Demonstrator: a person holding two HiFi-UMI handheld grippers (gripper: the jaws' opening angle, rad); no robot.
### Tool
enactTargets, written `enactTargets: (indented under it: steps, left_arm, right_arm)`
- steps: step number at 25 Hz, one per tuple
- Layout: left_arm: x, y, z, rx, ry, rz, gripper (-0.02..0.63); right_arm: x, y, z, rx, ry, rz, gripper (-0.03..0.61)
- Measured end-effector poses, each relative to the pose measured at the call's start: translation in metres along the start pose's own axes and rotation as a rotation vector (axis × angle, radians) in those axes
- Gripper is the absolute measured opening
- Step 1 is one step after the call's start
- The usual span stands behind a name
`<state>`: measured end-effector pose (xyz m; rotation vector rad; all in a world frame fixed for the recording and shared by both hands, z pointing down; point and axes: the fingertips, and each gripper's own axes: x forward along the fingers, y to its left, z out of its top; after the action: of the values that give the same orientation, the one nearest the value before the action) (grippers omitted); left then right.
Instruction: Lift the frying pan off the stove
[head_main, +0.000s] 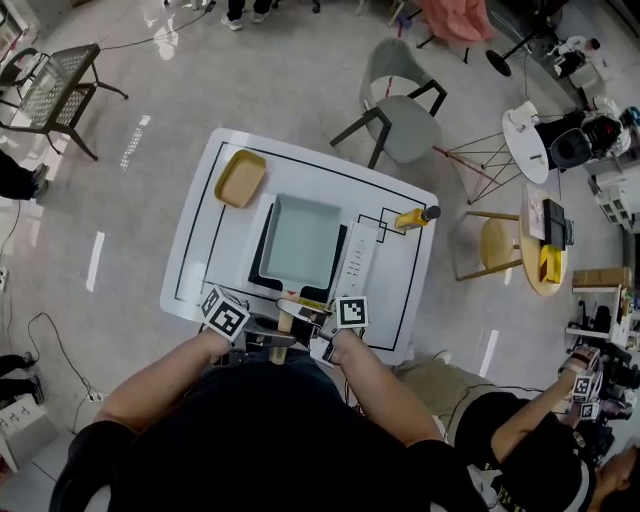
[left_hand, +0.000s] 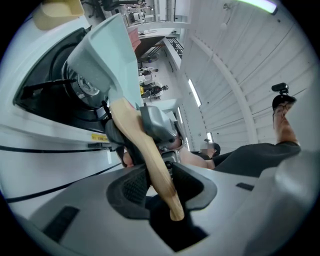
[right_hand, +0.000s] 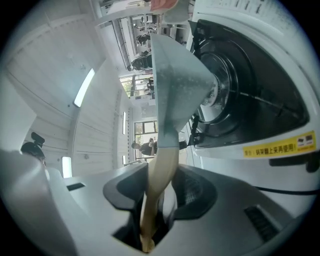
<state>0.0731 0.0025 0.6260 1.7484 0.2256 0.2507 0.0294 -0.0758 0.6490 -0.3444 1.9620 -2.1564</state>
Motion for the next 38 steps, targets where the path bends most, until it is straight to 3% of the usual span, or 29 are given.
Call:
enactTargets:
  steps: [14, 38]
  left_arm:
    - [-0.004, -0.023, 0.014, 0.09, -0.01, 0.026, 0.143]
    - [-0.014, -0.07, 0.03, 0.2, -0.061, 0.068, 0.146]
  right_arm:
    - [0.006, 0.032, 0.007, -0.099, 0.03, 0.004, 0.15]
    - [0.01, 0.092, 0.008, -0.178, 0.062, 0.062, 0.152]
